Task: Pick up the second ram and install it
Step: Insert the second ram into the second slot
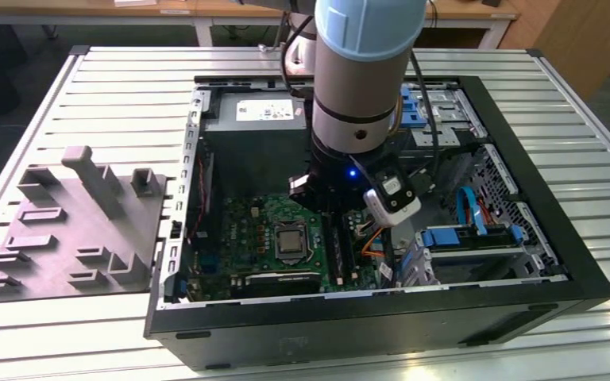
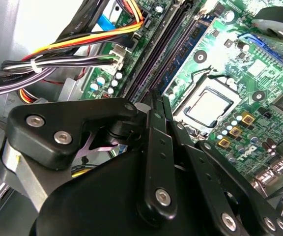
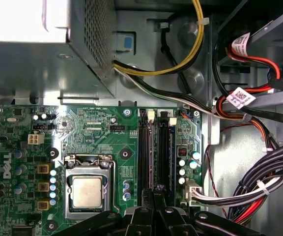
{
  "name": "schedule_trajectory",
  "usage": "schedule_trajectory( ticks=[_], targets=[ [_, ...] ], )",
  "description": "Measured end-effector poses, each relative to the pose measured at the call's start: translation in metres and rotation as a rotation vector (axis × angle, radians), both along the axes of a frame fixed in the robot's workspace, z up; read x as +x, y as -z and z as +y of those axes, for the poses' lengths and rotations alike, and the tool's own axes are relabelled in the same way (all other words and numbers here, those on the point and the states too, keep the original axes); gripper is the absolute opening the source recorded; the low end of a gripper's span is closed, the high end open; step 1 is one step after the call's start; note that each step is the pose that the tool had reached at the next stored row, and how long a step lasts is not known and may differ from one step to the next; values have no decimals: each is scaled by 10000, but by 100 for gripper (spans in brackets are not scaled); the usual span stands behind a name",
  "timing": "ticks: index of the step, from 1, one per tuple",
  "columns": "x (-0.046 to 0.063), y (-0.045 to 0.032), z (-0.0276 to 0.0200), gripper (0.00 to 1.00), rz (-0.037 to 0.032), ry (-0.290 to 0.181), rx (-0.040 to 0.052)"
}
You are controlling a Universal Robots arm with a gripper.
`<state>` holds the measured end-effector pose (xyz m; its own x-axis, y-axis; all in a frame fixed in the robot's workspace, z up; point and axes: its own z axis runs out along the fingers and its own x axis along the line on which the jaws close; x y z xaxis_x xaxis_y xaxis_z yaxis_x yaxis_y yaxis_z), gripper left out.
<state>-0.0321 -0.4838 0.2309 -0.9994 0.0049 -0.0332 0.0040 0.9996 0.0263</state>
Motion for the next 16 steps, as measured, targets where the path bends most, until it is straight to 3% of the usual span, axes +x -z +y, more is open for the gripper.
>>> schedule_trajectory(
  ticks=[7, 16],
  targets=[
    [-1, 18, 0, 12, 1, -1, 10],
    [-3, 35, -14, 12, 1, 0, 108]
  ],
)
